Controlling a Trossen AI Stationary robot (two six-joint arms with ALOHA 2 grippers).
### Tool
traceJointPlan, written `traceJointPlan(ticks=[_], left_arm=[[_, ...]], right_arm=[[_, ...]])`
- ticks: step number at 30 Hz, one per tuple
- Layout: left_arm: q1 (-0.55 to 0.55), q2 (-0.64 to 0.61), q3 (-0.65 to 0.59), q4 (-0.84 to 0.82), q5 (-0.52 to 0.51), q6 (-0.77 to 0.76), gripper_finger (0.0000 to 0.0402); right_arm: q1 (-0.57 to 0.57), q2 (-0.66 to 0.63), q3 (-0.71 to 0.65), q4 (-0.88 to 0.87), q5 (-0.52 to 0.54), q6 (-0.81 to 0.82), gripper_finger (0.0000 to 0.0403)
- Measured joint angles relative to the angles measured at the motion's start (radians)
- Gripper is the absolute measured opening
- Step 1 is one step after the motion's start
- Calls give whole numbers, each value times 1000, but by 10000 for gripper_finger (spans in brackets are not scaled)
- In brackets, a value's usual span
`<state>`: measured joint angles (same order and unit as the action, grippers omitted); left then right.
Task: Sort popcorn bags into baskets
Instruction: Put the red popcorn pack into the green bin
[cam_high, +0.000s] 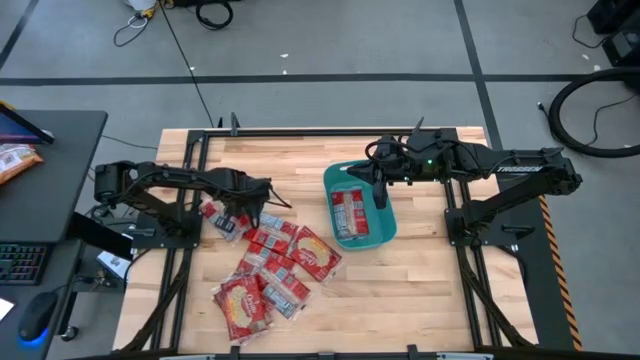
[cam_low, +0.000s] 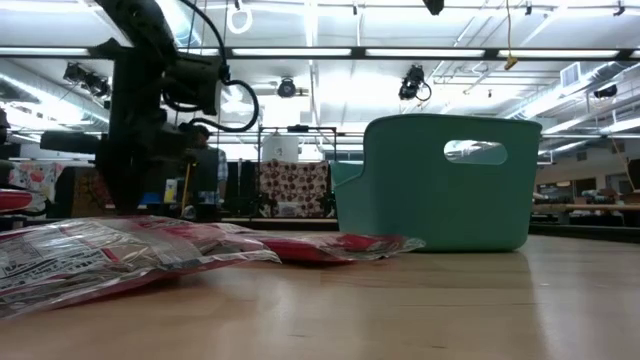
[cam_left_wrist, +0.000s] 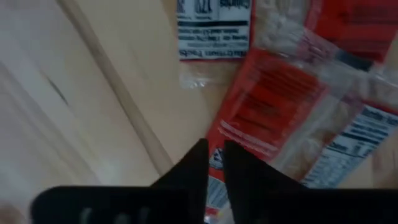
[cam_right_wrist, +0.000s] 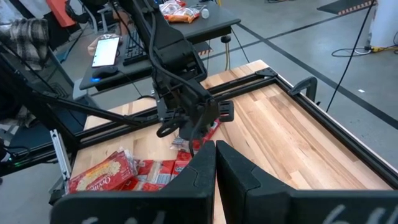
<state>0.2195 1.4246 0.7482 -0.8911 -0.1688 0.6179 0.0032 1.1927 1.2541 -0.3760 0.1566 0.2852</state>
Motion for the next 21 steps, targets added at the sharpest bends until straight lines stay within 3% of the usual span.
traceJointPlan(ticks=[7,12,16,21], left_arm=[[61,0,-2,-14,80,52,146],[63,0,38,-102,172,-44,160],[0,0,89,-184,195,-248,157],[-96,0,96,-189,194,-645,167]], right_arm=[[0,0,0,0,0,10,18],[0,0,0,-9,0,10,18],[0,0,0,-9,0,10,18],[0,0,0,-9,0,8,18]])
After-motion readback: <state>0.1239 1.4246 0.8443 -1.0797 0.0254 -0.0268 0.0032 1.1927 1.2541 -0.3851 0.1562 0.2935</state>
